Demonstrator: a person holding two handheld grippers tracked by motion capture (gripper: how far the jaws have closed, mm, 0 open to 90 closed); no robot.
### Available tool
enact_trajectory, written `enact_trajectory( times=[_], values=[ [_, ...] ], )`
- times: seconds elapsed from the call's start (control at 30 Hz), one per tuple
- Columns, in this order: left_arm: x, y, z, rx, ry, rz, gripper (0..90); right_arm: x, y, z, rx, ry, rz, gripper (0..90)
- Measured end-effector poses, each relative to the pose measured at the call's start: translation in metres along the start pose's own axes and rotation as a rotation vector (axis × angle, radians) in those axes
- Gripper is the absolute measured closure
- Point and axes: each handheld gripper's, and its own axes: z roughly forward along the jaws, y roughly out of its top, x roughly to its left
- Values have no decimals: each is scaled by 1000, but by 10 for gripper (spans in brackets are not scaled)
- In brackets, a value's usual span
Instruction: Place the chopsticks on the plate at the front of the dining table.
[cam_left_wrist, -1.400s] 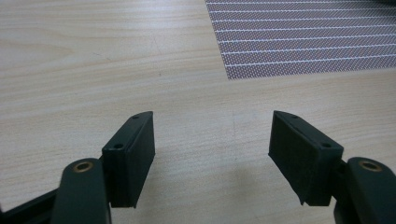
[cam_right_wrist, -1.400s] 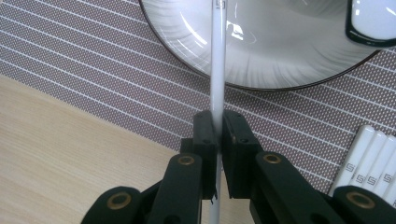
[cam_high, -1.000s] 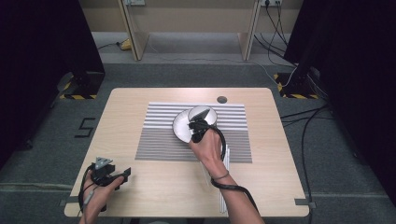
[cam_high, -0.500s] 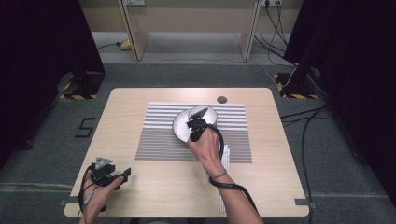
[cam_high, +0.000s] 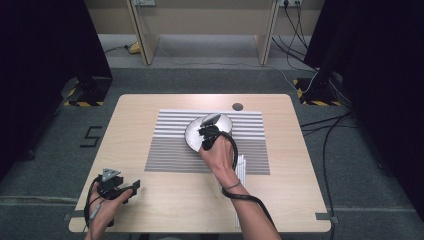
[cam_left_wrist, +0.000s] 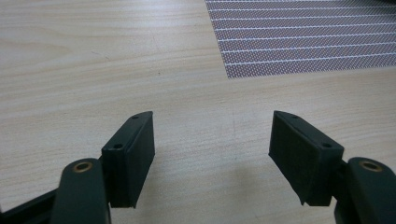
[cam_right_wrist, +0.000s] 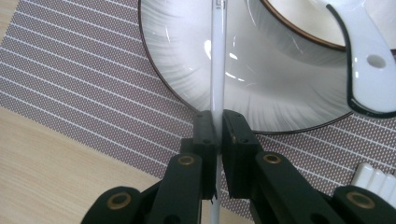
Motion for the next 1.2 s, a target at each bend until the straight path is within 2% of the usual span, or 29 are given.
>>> enact_trajectory(
  times=[0.63,1.2],
  values=[
    [0,0,0,0,-1,-3,308,-2,11,5,-27,-15,15,852],
    [0,-1,1,4,-3,-1,308,1,19,10,-42,-25,11,853]
  ],
)
